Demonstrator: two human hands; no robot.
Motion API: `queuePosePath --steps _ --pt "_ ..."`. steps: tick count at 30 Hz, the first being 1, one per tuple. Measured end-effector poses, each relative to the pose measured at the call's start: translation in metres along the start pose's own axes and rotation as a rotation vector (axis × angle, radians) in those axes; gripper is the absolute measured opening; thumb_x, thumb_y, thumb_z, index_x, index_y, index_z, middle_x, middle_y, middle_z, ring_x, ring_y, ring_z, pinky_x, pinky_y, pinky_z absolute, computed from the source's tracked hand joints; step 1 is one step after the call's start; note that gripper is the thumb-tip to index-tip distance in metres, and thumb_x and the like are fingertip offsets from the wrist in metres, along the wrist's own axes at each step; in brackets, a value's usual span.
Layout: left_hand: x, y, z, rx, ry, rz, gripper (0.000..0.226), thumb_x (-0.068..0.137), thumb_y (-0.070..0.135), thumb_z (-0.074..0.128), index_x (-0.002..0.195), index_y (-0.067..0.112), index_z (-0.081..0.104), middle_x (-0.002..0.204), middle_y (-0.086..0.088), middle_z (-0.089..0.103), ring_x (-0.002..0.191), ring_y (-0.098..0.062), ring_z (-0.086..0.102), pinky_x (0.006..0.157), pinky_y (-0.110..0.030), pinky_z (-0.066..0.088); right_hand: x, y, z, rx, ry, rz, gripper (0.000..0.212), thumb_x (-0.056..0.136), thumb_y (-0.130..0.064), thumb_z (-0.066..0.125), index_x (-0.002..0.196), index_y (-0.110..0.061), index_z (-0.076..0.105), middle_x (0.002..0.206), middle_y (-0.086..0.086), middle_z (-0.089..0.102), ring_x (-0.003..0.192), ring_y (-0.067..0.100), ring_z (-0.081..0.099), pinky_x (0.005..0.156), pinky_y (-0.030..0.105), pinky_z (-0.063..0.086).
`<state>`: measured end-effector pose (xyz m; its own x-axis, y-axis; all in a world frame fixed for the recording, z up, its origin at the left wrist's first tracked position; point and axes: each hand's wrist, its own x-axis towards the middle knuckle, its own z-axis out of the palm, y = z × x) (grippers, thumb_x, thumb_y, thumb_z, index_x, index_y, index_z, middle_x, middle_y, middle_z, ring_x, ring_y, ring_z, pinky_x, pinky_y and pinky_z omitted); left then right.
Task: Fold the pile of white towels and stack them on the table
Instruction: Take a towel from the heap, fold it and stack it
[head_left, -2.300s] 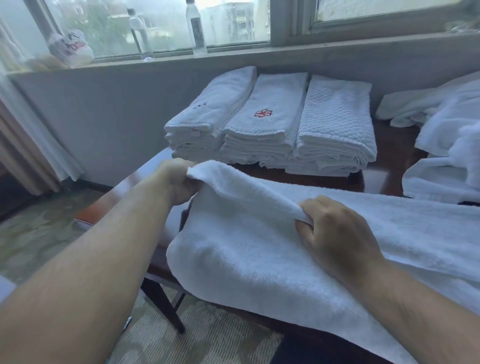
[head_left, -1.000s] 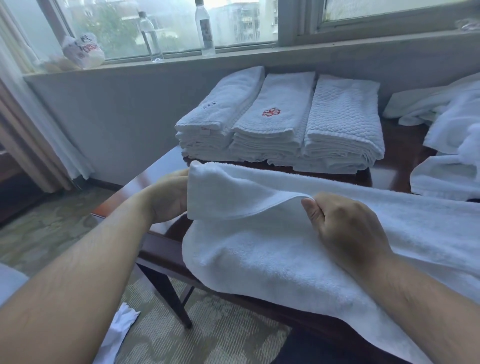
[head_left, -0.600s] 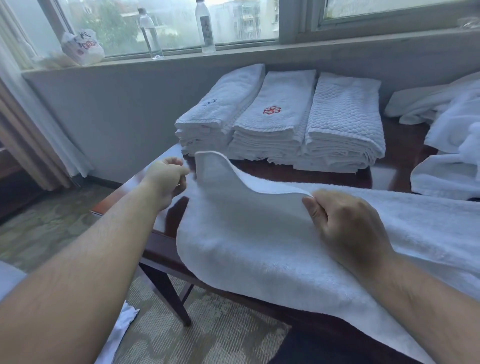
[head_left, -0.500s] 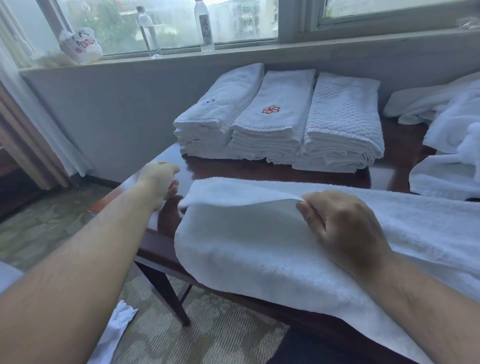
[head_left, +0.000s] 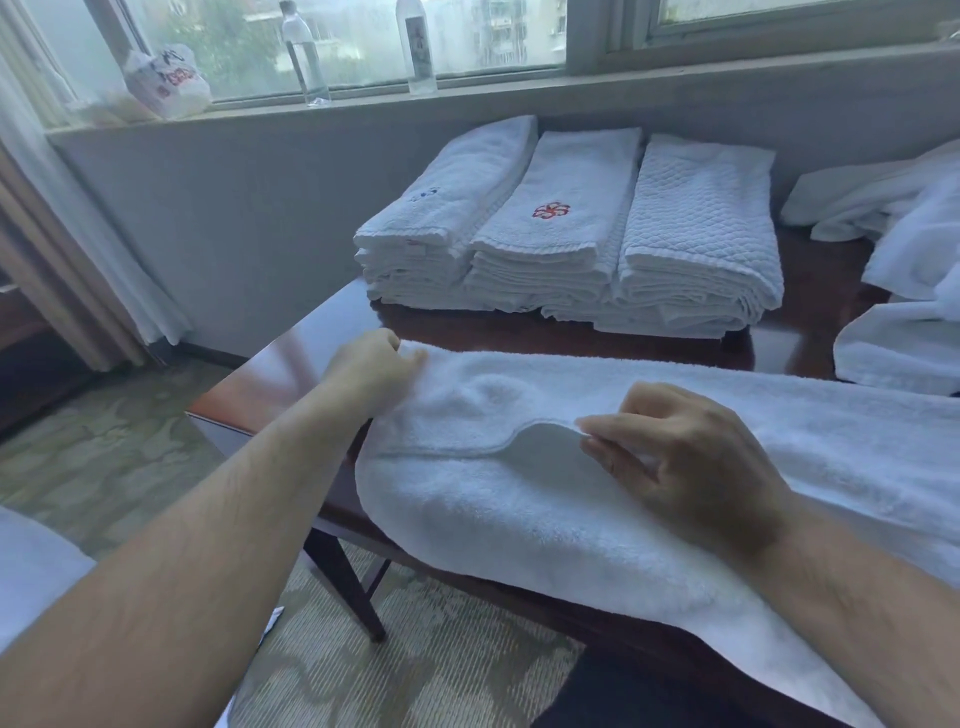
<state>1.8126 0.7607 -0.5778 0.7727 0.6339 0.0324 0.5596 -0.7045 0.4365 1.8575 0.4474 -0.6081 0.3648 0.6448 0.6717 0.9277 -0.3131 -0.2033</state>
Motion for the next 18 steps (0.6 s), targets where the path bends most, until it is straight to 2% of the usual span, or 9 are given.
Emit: queuePosePath --steps 3,6,10,12,15,18 --pt "0.002 -0.006 0.000 -0.210 0.116 -0.030 0.026 0.100 0.045 0.047 0.088 0.023 0.055 0.086 0.008 0.057 0.081 -0.016 0.055 0.064 -0.032 0.039 0.001 -0.001 -0.001 0.007 -0.008 0.003 0.014 0.090 -0.025 0.072 0.097 -0.019 0.081 0.070 -0.002 0.055 0.057 0.020 0.052 0.052 0.026 0.040" --pt "0.004 -0.011 0.005 -0.154 0.145 -0.002 0.023 0.101 0.046 0.049 0.089 0.027 0.054 0.085 0.012 0.055 0.078 -0.012 0.051 0.063 -0.032 0.034 0.001 -0.002 -0.003 0.042 -0.079 0.020 0.016 0.091 -0.032 0.068 0.093 -0.023 0.082 0.069 -0.005 0.055 0.059 0.018 0.053 0.054 0.025 0.037" --pt "0.007 -0.014 0.015 -0.098 0.189 -0.015 0.024 0.097 0.049 0.054 0.089 0.027 0.056 0.080 0.013 0.052 0.090 -0.021 0.055 0.073 -0.033 0.038 0.001 -0.005 -0.005 0.025 -0.165 0.039 0.007 0.087 -0.034 0.076 0.083 -0.029 0.080 0.068 -0.008 0.054 0.061 0.017 0.054 0.051 0.027 0.041" --pt "0.006 -0.012 0.016 -0.160 0.222 -0.035 0.029 0.095 0.053 0.057 0.100 0.025 0.057 0.082 0.012 0.051 0.093 -0.020 0.054 0.076 -0.032 0.039 0.002 -0.007 -0.005 -0.009 -0.131 0.053 0.005 0.085 -0.030 0.078 0.082 -0.026 0.080 0.068 -0.006 0.058 0.061 0.019 0.058 0.049 0.030 0.046" --pt "0.008 -0.008 0.015 -0.419 0.168 -0.002 0.036 0.091 0.049 0.065 0.120 0.028 0.056 0.094 0.010 0.056 0.089 -0.014 0.057 0.076 -0.030 0.042 0.003 -0.009 -0.004 -0.080 -0.018 0.041 0.003 0.085 -0.019 0.079 0.083 -0.017 0.078 0.066 -0.001 0.058 0.056 0.023 0.056 0.045 0.030 0.045" --pt "0.009 -0.007 0.014 -0.521 0.149 0.091 0.032 0.091 0.036 0.068 0.121 0.032 0.057 0.090 0.011 0.057 0.084 -0.013 0.058 0.074 -0.028 0.044 0.004 -0.010 -0.004 -0.127 0.016 0.014 0.002 0.085 -0.016 0.079 0.085 -0.014 0.078 0.066 0.001 0.056 0.055 0.024 0.053 0.044 0.031 0.044"
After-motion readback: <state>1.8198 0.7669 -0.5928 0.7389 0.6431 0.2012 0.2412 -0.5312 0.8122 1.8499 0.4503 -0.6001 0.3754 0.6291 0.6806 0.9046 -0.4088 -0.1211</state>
